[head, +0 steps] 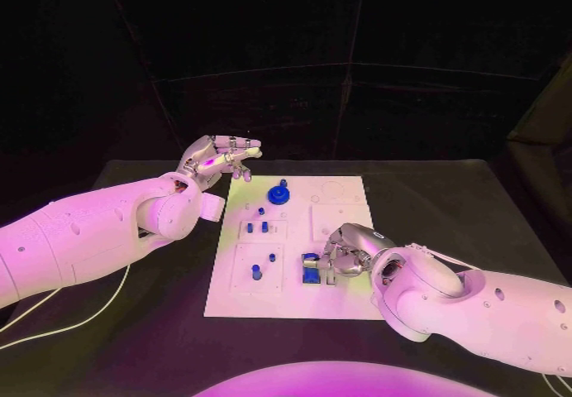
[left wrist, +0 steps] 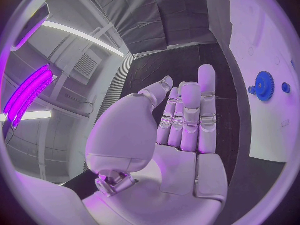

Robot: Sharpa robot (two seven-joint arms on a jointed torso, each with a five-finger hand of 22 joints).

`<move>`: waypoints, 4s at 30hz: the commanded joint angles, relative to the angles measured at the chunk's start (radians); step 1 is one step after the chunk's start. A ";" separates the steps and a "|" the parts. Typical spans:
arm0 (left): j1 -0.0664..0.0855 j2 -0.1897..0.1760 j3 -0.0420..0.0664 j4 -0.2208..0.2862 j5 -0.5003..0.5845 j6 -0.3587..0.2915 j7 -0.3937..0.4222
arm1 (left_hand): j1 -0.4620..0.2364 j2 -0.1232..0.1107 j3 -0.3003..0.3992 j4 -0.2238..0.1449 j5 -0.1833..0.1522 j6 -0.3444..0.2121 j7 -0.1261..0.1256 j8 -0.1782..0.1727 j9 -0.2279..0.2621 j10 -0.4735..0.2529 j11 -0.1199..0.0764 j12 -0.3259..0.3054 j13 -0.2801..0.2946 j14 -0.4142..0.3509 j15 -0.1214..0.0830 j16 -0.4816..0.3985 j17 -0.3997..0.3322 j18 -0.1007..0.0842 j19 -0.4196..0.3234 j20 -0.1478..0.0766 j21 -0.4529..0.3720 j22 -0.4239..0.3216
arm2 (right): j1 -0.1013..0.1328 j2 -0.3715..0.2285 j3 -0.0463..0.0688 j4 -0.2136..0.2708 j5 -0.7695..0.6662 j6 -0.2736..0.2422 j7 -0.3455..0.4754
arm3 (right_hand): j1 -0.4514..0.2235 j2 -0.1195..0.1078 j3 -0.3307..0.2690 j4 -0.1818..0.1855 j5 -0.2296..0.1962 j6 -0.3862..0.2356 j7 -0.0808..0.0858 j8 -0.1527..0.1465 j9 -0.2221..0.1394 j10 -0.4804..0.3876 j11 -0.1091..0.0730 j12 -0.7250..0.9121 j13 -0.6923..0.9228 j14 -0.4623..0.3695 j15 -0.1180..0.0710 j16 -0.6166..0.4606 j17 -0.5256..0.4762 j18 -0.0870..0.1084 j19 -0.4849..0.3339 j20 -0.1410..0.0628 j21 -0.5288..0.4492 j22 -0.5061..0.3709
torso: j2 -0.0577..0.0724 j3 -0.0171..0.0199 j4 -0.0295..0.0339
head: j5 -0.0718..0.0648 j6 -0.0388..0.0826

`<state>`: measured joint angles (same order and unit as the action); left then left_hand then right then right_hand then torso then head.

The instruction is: Assemble the parts on the task board

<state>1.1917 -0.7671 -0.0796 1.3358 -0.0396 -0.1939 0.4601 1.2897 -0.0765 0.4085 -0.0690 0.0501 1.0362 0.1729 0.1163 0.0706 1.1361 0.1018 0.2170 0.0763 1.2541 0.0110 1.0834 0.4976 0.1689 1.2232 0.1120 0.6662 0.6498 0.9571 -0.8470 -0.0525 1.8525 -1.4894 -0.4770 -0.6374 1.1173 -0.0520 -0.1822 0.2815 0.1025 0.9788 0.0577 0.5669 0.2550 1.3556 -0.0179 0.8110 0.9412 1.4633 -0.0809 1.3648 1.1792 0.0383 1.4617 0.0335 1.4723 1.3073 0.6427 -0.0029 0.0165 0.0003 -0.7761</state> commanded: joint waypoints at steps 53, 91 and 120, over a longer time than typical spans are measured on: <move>-0.002 -0.020 -0.002 0.009 0.003 0.008 0.010 | -0.001 0.010 -0.006 0.001 0.000 -0.003 0.001 0.008 0.000 -0.007 -0.004 0.006 0.001 -0.005 0.001 -0.004 -0.002 0.014 -0.002 0.000 -0.005 -0.002 | 0.014 -0.242 -0.001 0.036 -0.116 0.210 0.042 | 0.199 0.042 -0.049 0.003 0.212 -0.036 0.022 -0.077 -0.028 -0.016 0.019 -0.022 0.022 0.045 0.016 0.008 0.036 0.001 0.002 0.016 0.001 0.121 | -0.001 -0.0016 -0.0175 | -0.061 -0.006; -0.005 -0.020 -0.002 0.007 0.003 0.010 0.005 | 0.000 0.011 -0.008 0.000 0.000 -0.003 0.000 0.009 0.001 -0.008 -0.004 0.008 0.002 -0.006 0.001 -0.003 -0.003 0.014 -0.001 0.000 -0.006 -0.003 | -0.002 -0.179 -0.001 0.022 -0.201 0.307 -0.064 | 0.442 0.112 0.055 -0.100 0.230 0.000 0.014 -0.127 -0.043 -0.029 0.007 -0.069 -0.002 0.044 0.006 -0.003 0.031 0.002 -0.001 0.006 -0.005 0.118 | -0.001 -0.0029 -0.0137 | -0.056 -0.004; -0.006 -0.018 -0.003 0.008 0.003 0.008 0.005 | 0.000 0.011 -0.008 0.000 0.000 -0.003 0.000 0.009 0.001 -0.008 -0.004 0.008 0.002 -0.006 0.001 -0.003 -0.003 0.014 -0.001 0.000 -0.006 -0.003 | 0.000 -0.134 0.001 0.057 0.220 0.047 0.011 | 0.249 0.033 0.142 0.006 0.361 0.037 0.016 -0.176 -0.052 0.013 0.011 -0.028 0.036 0.052 0.010 0.017 0.067 -0.004 0.017 0.009 0.011 0.141 | 0.000 -0.0043 -0.0153 | -0.037 -0.011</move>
<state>1.1846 -0.7860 -0.0830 1.3421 -0.0394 -0.1937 0.4596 1.2897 -0.0765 0.4086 -0.0690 0.0501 1.0363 0.1730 0.1204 0.0706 1.1326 0.0982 0.2215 0.0768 1.2542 0.0111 1.0834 0.4952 0.1689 1.2232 0.1121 0.6663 0.6478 0.9558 -0.9841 -0.0521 1.9108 -1.3129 -0.4085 -0.6411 1.3759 -0.0180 -0.0328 0.2881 0.4566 1.0127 0.0663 0.3949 0.2032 1.3615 -0.0089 0.7789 0.9761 1.4649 -0.0714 1.3764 1.2453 0.0384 1.4635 0.0427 1.4789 1.3076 0.6423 -0.0076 0.0003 -0.0369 -0.7867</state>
